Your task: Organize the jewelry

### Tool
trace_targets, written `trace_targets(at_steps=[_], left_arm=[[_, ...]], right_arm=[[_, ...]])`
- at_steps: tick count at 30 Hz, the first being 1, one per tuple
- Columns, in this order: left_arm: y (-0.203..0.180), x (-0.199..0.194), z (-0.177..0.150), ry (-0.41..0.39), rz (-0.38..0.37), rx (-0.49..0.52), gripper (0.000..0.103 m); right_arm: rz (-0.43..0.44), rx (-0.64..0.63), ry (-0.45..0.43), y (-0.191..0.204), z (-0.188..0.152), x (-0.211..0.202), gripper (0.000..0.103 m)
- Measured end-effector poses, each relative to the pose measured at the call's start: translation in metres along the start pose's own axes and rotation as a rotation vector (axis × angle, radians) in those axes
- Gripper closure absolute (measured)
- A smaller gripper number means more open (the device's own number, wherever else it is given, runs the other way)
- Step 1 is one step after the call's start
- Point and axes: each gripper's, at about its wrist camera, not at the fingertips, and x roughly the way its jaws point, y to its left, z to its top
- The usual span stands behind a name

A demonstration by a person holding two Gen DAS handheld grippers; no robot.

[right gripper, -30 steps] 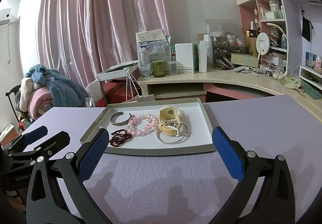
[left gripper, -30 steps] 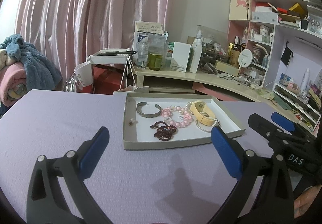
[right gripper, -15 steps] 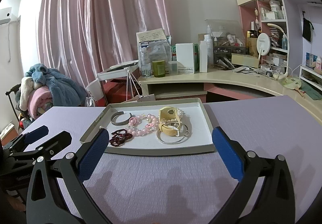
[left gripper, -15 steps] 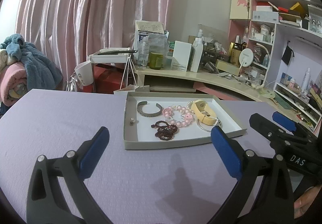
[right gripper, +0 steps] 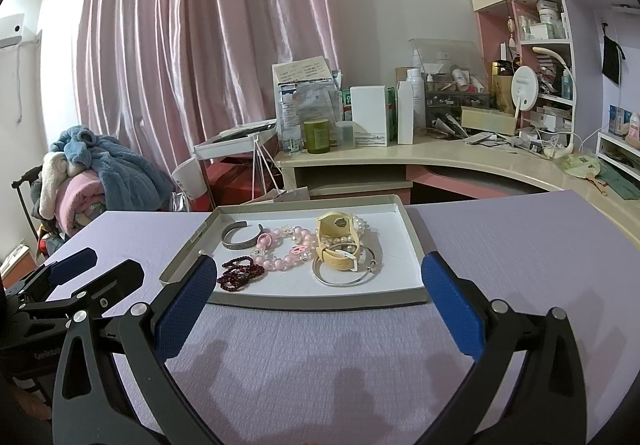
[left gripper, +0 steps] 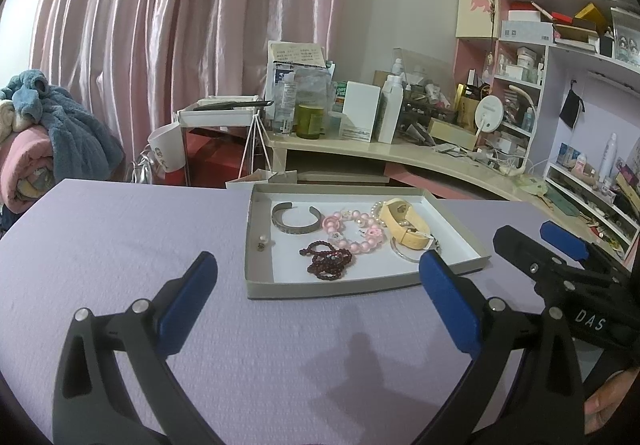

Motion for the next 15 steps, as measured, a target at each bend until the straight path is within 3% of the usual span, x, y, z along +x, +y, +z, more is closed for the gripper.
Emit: trace_targets(at_steps=[15], left_arm=[[0.0007,0.0033,-0.0039,0.0,0.001,0.004,0.002]], right_arm=[[0.0,0.0,-0.001,0.0013,0.0009,0.0007,0.001]])
